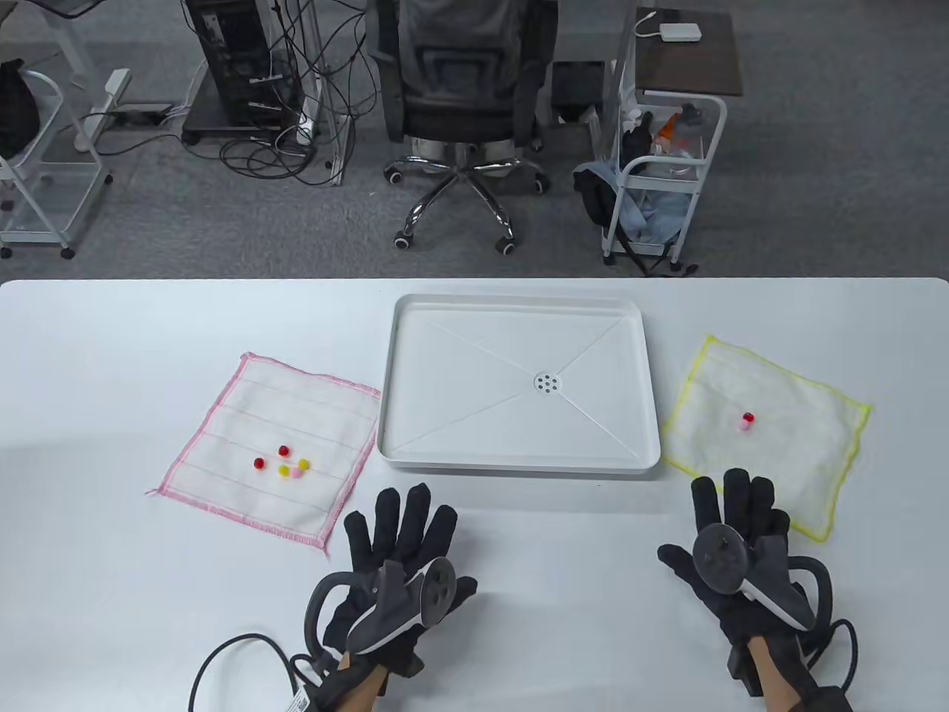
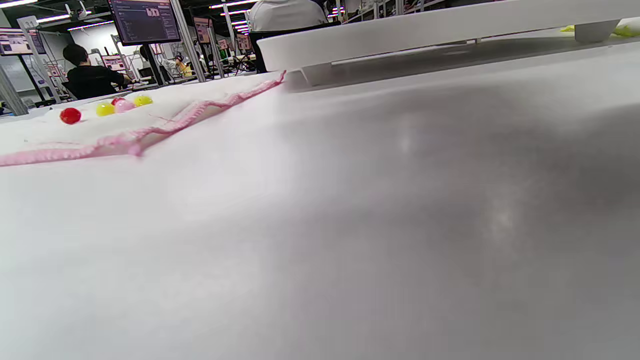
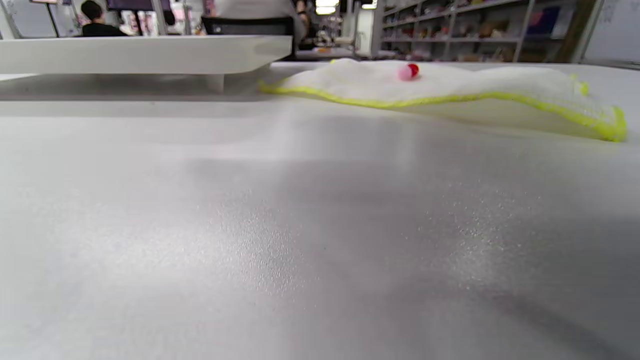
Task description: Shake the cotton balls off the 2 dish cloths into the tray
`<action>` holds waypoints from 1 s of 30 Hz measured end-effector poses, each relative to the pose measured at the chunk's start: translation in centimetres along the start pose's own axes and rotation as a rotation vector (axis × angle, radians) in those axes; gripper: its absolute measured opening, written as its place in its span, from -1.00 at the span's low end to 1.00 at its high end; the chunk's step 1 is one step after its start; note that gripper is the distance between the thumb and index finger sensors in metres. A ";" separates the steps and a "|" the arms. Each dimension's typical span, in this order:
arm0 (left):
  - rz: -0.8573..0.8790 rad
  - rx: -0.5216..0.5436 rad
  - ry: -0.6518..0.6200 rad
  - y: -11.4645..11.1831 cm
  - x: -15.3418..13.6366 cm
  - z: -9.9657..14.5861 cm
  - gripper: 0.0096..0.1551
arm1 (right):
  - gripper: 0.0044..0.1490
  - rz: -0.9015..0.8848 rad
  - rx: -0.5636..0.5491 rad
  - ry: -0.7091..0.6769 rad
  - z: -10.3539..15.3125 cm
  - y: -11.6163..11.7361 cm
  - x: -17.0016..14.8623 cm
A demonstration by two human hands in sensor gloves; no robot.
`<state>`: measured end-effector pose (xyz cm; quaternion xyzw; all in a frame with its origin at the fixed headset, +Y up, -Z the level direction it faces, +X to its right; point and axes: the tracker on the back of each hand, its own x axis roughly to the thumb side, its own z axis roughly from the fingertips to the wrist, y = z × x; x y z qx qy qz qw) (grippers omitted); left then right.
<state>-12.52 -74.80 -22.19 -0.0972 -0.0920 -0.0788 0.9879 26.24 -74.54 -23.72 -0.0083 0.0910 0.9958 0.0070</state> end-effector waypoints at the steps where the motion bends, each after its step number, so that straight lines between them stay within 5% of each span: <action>1: -0.003 -0.004 0.000 -0.1 0.0 -0.1 0.02 | 0.17 0.006 0.014 -0.001 0.0 0.2 0.1; 30: -0.027 -0.039 -0.040 -0.9 0.2 -0.6 0.00 | 0.13 0.039 0.057 -0.088 -0.1 1.5 1.7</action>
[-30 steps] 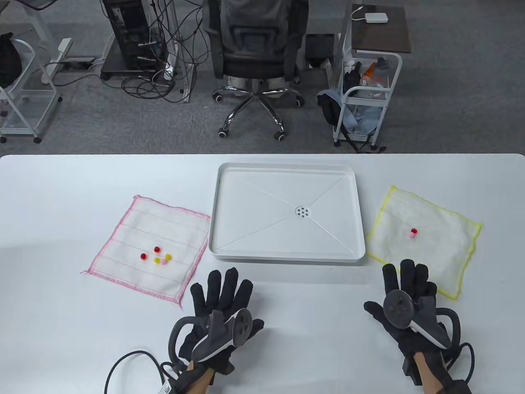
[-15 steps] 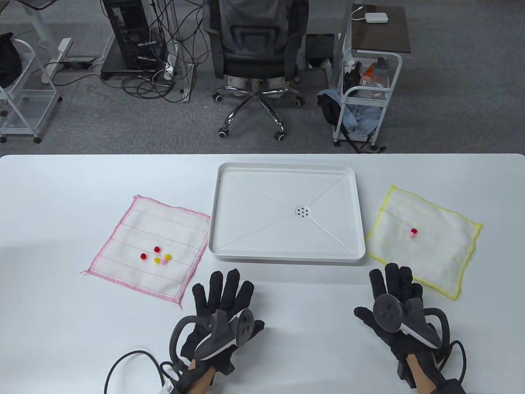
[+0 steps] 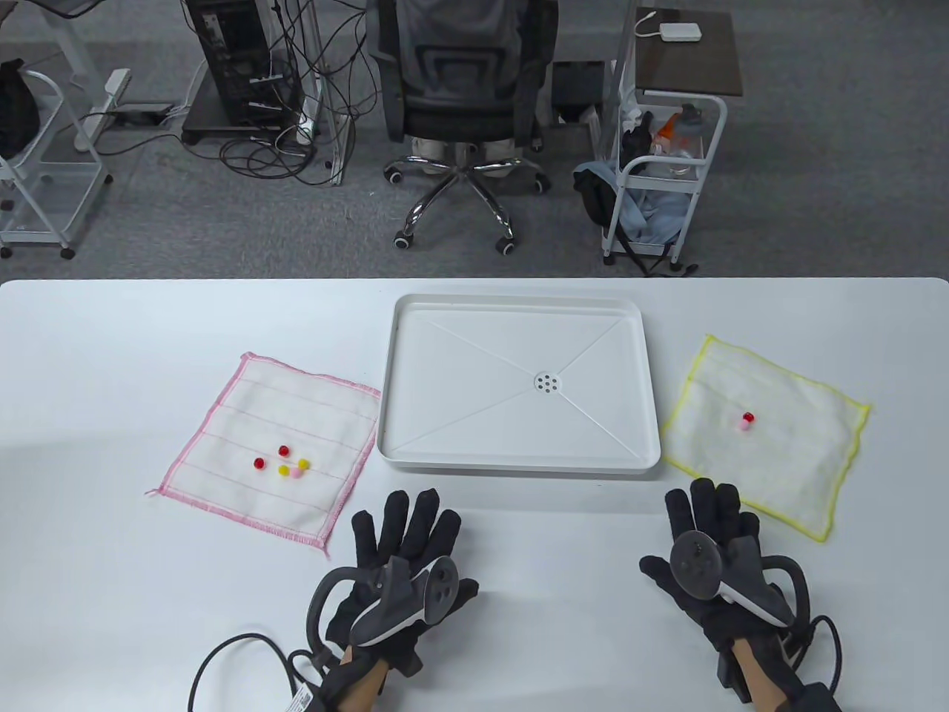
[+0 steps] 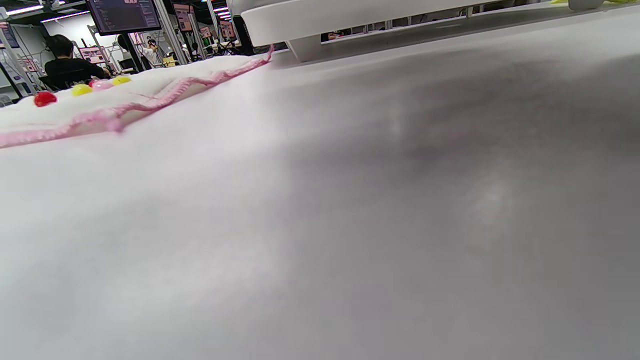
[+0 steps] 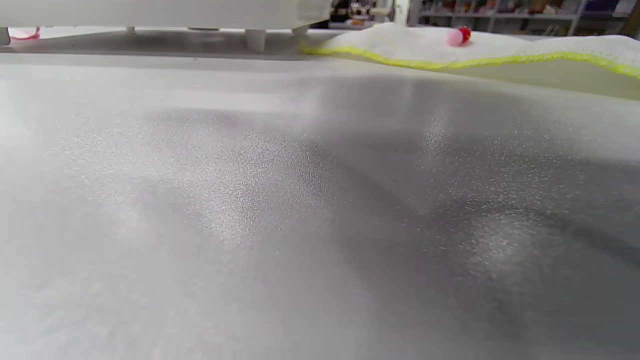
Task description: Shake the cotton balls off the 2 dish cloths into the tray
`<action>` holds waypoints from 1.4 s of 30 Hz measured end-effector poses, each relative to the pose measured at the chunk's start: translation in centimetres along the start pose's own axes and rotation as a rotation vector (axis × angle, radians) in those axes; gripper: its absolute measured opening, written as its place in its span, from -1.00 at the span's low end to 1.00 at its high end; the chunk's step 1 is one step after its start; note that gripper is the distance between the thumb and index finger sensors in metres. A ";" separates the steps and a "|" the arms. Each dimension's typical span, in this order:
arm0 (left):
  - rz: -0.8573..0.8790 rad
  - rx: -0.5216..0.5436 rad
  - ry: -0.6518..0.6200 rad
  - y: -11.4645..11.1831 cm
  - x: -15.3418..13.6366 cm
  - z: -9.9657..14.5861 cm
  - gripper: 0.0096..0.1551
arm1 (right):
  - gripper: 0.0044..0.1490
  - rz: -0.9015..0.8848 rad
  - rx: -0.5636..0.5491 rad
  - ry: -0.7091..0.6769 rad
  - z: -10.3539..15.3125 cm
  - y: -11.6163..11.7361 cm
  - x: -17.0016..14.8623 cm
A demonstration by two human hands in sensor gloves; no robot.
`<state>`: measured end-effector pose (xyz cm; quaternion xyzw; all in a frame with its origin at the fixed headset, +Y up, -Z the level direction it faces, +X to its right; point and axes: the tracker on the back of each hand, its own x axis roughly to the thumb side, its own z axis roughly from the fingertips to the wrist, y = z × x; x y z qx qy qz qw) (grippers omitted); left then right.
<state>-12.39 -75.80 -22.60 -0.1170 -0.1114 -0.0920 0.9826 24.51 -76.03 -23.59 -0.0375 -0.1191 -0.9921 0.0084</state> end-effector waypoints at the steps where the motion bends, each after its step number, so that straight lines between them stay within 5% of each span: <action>1: 0.000 -0.002 -0.001 0.0 0.0 0.0 0.00 | 0.13 -0.001 -0.003 0.000 0.0 0.0 0.0; 14: 0.023 -0.028 -0.031 -0.1 -0.2 -0.2 0.01 | 0.16 -0.074 0.029 0.177 -0.7 0.1 -3.7; 24: 0.048 -0.020 -0.086 0.0 0.0 -0.1 0.04 | 0.18 -0.218 0.107 0.425 -1.6 1.4 -9.5; 28: 0.042 -0.020 -0.087 0.0 0.1 -0.1 0.03 | 0.16 -0.228 0.196 0.449 -2.9 2.5 -10.1; 42: 0.046 -0.033 -0.102 -0.1 0.1 -0.1 0.02 | 0.06 -0.256 0.232 0.483 -4.1 3.1 -11.0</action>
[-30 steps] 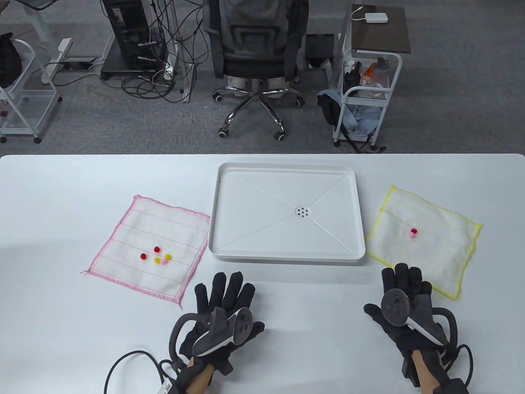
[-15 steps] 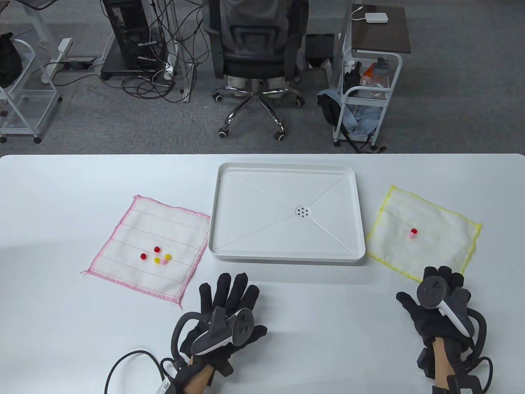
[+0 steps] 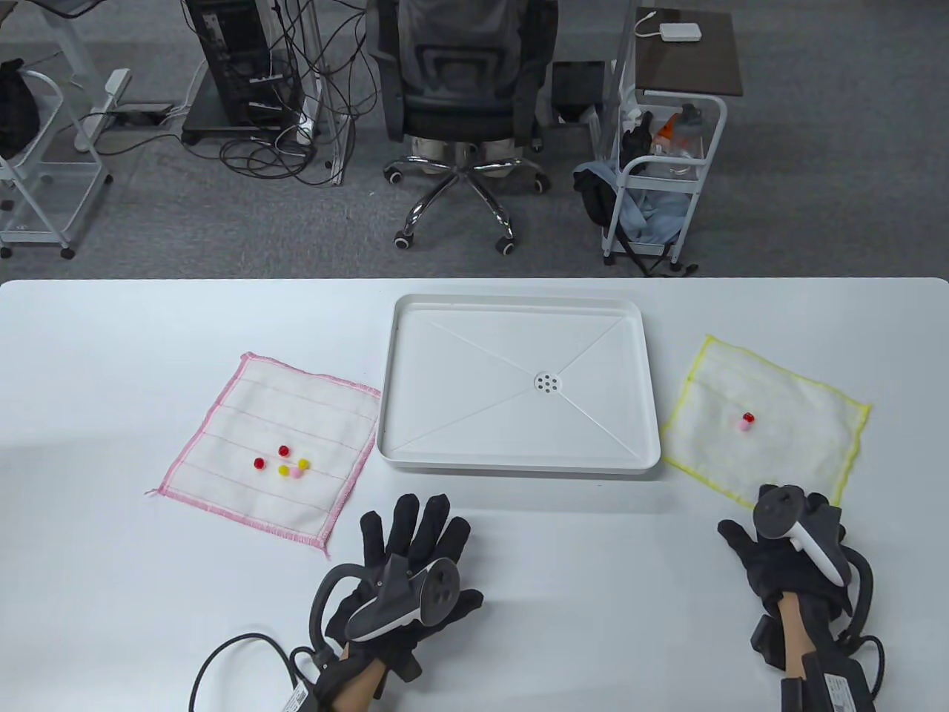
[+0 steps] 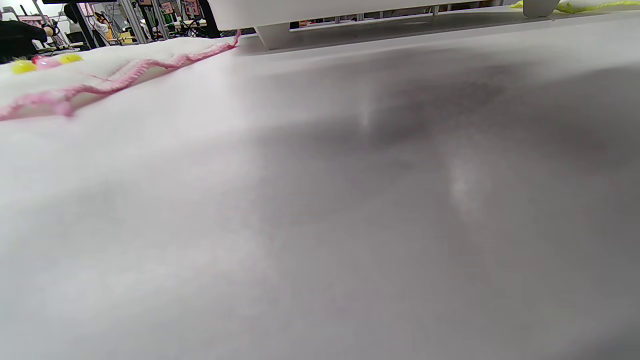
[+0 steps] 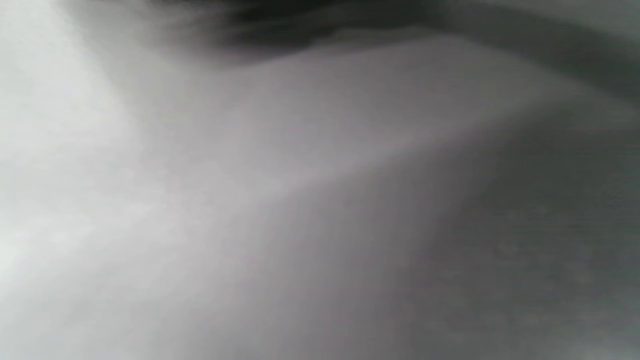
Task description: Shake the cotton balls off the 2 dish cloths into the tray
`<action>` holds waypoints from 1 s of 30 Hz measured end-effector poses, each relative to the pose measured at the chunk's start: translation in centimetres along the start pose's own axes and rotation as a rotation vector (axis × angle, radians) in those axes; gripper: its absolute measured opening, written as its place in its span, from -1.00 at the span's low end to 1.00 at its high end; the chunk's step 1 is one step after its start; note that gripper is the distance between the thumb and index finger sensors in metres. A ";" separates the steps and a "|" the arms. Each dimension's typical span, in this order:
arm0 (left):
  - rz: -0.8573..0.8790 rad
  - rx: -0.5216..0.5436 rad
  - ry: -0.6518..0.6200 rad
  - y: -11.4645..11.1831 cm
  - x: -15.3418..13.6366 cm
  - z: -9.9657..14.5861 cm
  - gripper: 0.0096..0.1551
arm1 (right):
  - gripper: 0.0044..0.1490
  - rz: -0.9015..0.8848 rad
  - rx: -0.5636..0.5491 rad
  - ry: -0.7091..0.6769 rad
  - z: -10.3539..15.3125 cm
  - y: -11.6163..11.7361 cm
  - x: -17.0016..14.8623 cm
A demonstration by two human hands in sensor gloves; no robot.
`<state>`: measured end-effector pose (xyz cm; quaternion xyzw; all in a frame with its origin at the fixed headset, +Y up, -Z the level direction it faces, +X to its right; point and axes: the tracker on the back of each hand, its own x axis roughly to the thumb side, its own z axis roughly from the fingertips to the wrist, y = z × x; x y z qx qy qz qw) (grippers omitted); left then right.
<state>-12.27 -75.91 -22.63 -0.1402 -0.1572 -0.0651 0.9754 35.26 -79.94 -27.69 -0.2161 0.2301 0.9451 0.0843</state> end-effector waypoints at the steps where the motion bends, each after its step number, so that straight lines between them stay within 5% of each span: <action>1: 0.000 -0.001 0.001 0.0 0.0 0.0 0.02 | 0.06 0.002 -0.012 -0.004 0.1 -0.1 0.0; 30: -0.011 -0.005 -0.031 -0.1 0.4 0.1 0.02 | 0.05 0.113 0.061 -0.106 4.0 0.8 2.8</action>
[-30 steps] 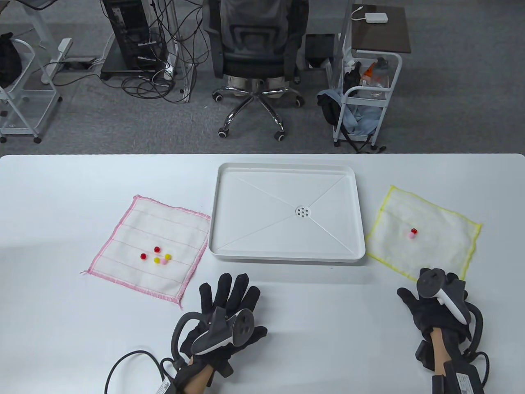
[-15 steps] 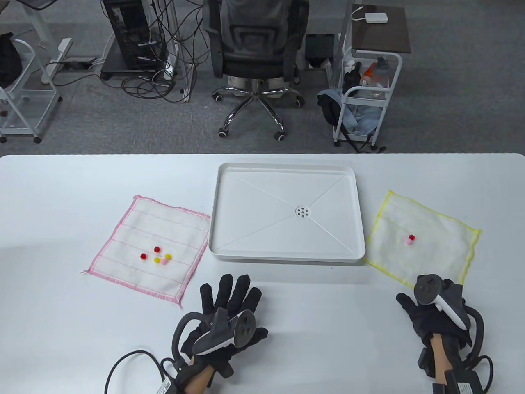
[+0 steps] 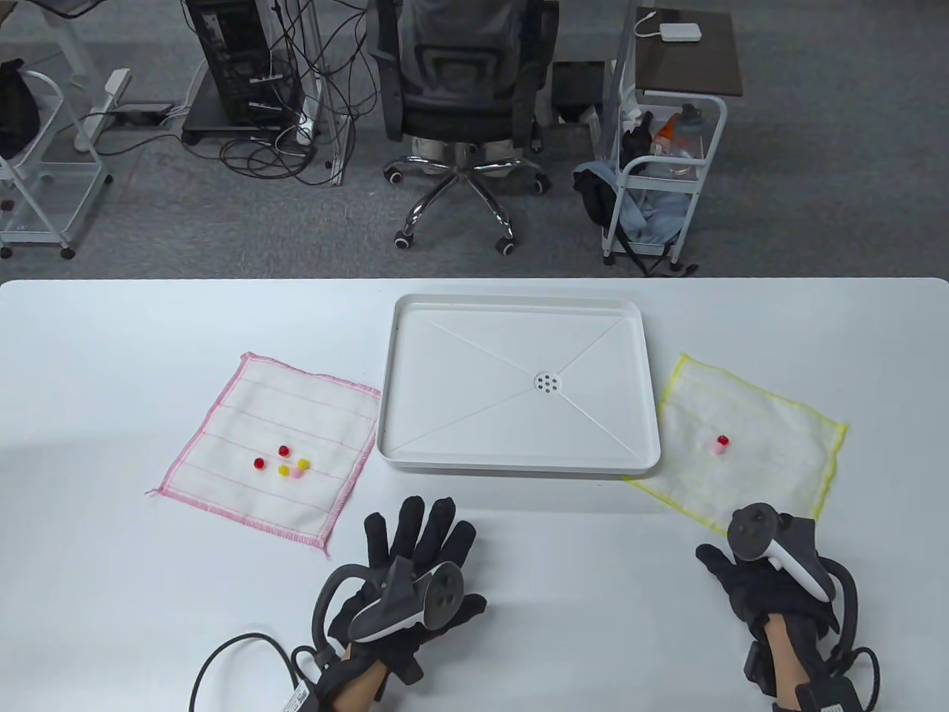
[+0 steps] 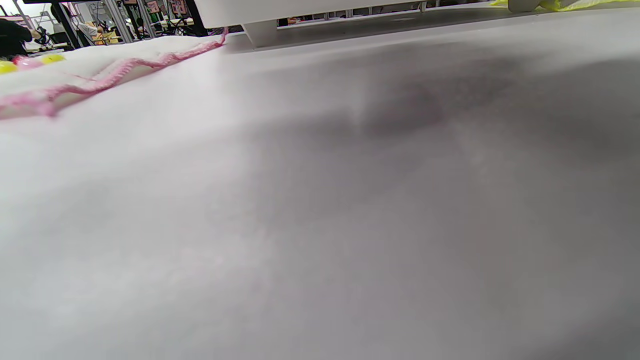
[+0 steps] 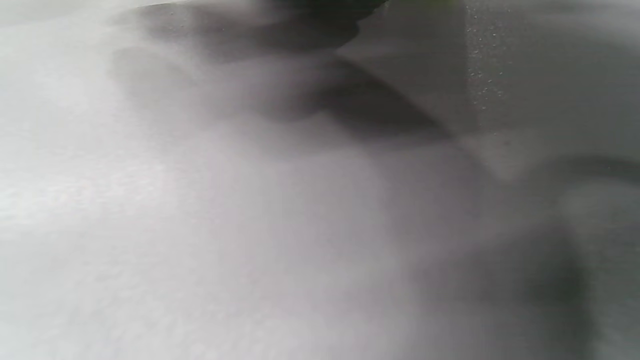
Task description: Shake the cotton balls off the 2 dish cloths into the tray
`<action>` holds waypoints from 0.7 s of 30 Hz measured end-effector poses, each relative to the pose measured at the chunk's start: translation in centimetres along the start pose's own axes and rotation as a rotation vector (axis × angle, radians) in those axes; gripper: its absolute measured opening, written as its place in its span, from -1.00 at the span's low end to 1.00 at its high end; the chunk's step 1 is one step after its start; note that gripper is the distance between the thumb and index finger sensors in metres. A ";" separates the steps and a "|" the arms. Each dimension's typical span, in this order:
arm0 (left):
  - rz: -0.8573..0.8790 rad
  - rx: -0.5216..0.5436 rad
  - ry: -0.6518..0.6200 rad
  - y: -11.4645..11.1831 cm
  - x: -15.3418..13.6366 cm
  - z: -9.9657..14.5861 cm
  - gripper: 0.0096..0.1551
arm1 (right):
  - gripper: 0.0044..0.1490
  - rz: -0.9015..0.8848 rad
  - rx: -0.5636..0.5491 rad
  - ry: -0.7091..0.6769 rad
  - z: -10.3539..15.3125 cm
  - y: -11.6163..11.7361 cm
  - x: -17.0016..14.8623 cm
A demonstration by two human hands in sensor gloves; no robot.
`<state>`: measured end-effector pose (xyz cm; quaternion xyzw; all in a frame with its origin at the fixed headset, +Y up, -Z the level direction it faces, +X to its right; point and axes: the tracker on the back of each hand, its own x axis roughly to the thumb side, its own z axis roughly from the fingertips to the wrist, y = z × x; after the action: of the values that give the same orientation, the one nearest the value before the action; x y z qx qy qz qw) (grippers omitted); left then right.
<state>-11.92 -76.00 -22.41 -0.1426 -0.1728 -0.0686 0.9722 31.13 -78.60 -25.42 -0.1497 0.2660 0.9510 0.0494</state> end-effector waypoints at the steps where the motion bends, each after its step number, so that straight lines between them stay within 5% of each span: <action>1: 0.006 0.005 -0.002 0.1 0.0 0.1 0.02 | 0.05 0.008 -0.002 -0.002 0.1 0.0 0.2; 21: -0.006 -0.023 -0.005 0.0 0.2 0.0 0.02 | -0.10 0.081 -0.094 -0.086 2.7 -0.9 2.8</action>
<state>-11.77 -76.07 -22.39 -0.1535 -0.1749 -0.0731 0.9698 27.97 -76.39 -24.52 -0.1001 0.2243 0.9692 0.0152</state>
